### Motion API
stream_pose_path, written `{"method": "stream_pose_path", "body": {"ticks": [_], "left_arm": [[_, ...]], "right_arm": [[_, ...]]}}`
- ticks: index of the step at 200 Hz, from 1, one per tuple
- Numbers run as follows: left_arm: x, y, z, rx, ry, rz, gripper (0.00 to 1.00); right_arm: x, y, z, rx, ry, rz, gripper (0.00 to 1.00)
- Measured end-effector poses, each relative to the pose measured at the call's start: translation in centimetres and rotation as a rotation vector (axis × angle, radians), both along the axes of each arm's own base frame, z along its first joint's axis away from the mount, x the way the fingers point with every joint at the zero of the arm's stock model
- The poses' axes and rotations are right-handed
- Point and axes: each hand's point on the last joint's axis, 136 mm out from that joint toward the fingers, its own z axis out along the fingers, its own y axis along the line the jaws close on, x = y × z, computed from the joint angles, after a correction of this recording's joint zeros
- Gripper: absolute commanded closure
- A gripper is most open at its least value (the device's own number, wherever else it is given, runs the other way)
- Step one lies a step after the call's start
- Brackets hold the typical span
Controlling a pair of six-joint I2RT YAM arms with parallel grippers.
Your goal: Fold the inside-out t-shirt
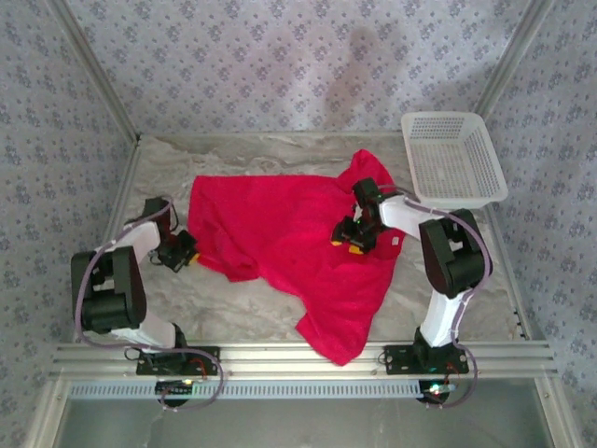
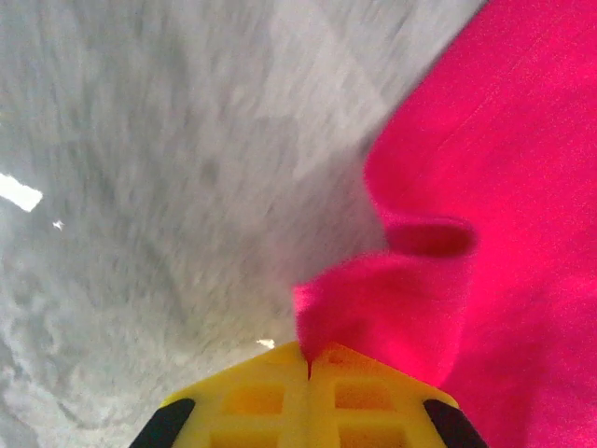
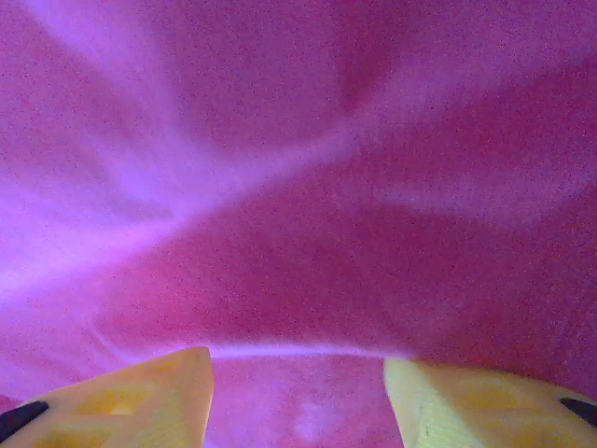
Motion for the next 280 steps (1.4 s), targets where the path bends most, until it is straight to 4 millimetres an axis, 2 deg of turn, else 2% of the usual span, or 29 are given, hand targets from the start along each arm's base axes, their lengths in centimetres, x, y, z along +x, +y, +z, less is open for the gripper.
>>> {"method": "stream_pose_path", "body": {"ticks": [14,28,59,74,88,99,111,124,135,148,162,175,203,209,226,245,280], "left_arm": [[2.4,1.0,2.2,0.024,-0.055,0.009,1.0],[5.3,2.0,5.7,0.049,-0.144,0.013,1.0],[11.4,3.3,16.3,0.11,-0.394,-0.016,1.0],[12.5,3.2,20.4,0.135,-0.497,-0.038,1.0],[11.5,2.7,22.0,0.14,-0.534,-0.056,1.0],[10.0,2.1,21.8,0.137,-0.539,-0.07,1.0],[7.6,1.3,20.3,0.129,-0.522,-0.083,1.0],[4.6,0.7,17.2,0.114,-0.465,-0.093,1.0],[2.3,0.3,13.7,0.101,-0.386,-0.094,1.0],[0.3,0.2,10.2,0.085,-0.29,-0.091,1.0],[-1.2,0.2,7.8,0.072,-0.218,-0.083,1.0],[-1.4,0.3,7.6,0.07,-0.208,-0.078,1.0],[-0.5,0.4,8.6,0.076,-0.246,-0.078,0.97],[-0.3,0.4,8.7,0.078,-0.252,-0.078,0.93],[-0.3,0.5,8.7,0.083,-0.256,-0.078,0.64],[-0.7,0.8,8.2,0.095,-0.232,-0.067,0.48],[-2.8,1.8,5.6,0.07,-0.152,-0.001,0.45]], "right_arm": [[2.4,-0.7,-0.2,-0.008,-0.017,-0.039,0.45],[4.5,-1.5,0.0,-0.02,-0.039,-0.074,0.46],[7.0,-3.8,0.0,-0.067,-0.064,-0.137,0.46],[7.4,-4.5,0.0,-0.074,-0.065,-0.155,0.46],[7.6,-4.9,0.0,-0.076,-0.066,-0.163,0.47],[7.6,-5.0,0.0,-0.077,-0.065,-0.167,0.47],[7.6,-5.1,0.0,-0.077,-0.065,-0.168,0.47],[7.6,-5.1,0.1,-0.079,-0.063,-0.167,0.47],[7.6,-5.1,0.1,-0.082,-0.06,-0.161,0.47],[7.6,-5.1,0.2,-0.087,-0.055,-0.15,0.47],[7.6,-5.1,0.2,-0.093,-0.05,-0.141,0.46],[7.4,-5.4,0.2,-0.101,-0.043,-0.135,0.45],[7.3,-6.1,0.2,-0.106,-0.033,-0.139,0.44],[7.3,-6.1,0.3,-0.106,-0.033,-0.141,0.43],[7.2,-6.2,0.5,-0.107,-0.033,-0.139,0.43],[6.9,-6.1,1.2,-0.107,-0.038,-0.127,0.42],[6.9,-4.9,3.4,-0.094,-0.084,-0.09,0.42]]}}
